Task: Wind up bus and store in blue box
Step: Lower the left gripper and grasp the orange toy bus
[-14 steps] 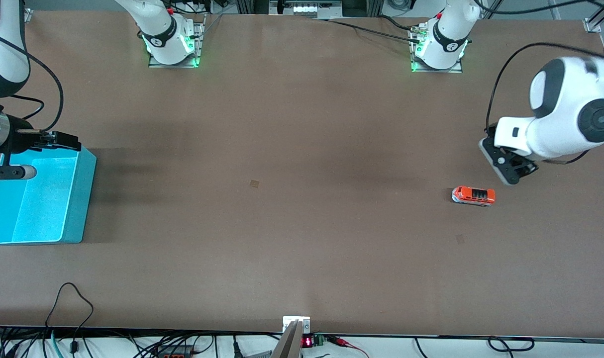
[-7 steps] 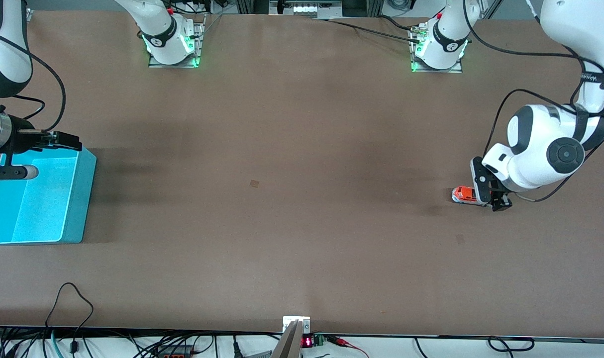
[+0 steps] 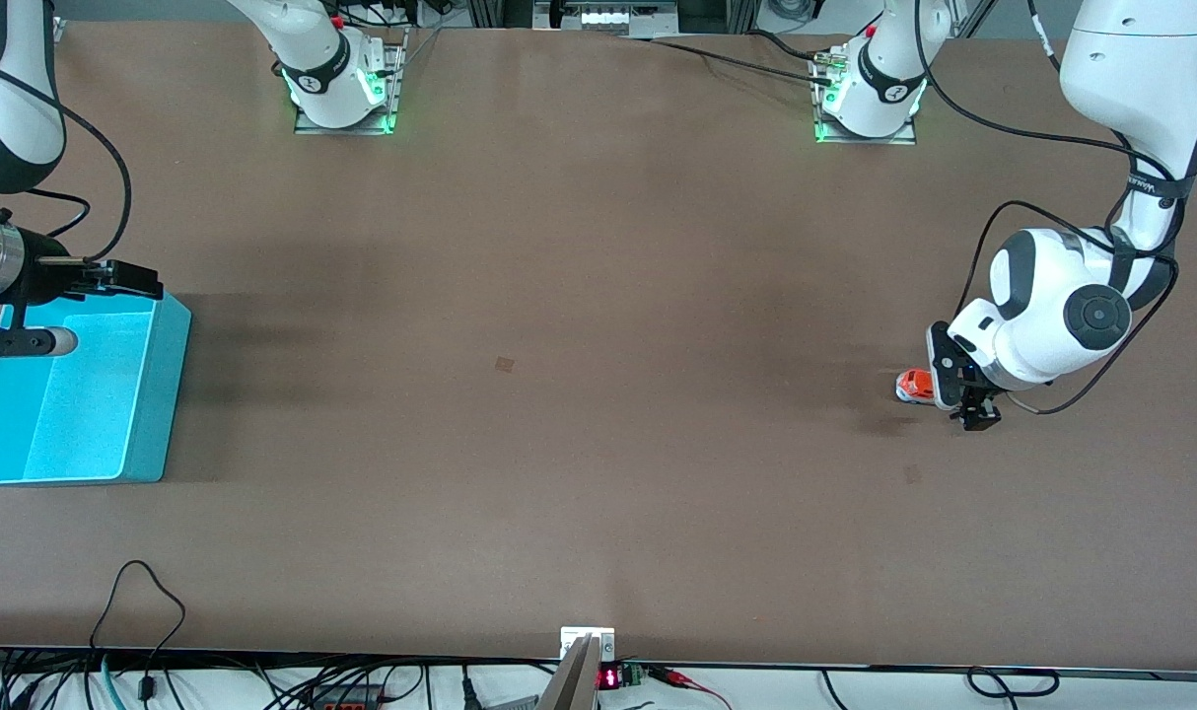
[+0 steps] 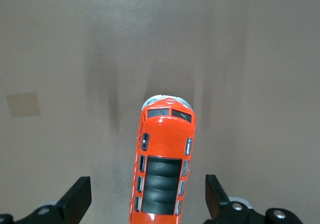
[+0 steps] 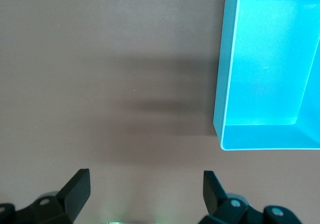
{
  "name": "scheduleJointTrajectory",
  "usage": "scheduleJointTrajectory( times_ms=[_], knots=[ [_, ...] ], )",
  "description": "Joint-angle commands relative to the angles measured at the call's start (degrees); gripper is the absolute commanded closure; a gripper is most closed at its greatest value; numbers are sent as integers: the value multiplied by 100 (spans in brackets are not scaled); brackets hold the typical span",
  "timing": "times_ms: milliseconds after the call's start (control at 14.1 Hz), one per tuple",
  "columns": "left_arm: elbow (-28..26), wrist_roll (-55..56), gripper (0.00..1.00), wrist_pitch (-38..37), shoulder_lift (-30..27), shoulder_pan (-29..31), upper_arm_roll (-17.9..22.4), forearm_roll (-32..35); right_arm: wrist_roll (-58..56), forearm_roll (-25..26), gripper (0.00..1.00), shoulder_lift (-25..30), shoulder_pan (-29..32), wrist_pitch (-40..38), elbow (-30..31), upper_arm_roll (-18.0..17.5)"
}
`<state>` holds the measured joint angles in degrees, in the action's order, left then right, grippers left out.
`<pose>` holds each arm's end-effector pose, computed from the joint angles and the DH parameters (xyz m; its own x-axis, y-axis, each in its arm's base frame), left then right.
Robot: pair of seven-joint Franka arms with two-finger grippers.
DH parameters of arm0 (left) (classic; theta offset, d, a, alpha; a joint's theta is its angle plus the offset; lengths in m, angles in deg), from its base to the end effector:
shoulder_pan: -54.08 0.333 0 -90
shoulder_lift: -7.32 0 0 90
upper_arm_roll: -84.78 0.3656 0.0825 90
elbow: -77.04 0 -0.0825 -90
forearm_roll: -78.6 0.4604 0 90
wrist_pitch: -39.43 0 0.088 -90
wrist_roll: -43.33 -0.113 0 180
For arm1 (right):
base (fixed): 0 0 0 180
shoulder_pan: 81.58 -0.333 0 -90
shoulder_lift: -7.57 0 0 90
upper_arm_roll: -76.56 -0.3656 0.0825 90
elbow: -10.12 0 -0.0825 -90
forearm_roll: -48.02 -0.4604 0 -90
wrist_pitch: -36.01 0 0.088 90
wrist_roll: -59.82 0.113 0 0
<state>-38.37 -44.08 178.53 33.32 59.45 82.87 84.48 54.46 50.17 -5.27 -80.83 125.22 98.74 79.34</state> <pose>0.6682 0.0415 0.2007 0.0287 -0.9983 -0.0512 -0.9988 -0.0307 0.0392 0.6899 -0.0439 0.5317 0.9760 0.0317 -0.2154 0.0385 -0.9989 0.0275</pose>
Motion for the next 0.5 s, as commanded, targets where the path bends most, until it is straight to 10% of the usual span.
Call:
scheduleJointTrajectory(
  times_ms=[0, 142, 425],
  knots=[
    [-113, -145, 0, 256, 45, 61, -3, 80, -53, 66, 0, 35, -14, -44, 6, -15],
    [-218, -154, 0, 433, 72, 105, -11, 80, -53, 58, 0, 35, -5, -44, 6, -15],
    [-237, -154, 56, 451, 115, 105, -11, 80, -53, 49, 0, 35, -5, -53, 6, -15]
  ],
)
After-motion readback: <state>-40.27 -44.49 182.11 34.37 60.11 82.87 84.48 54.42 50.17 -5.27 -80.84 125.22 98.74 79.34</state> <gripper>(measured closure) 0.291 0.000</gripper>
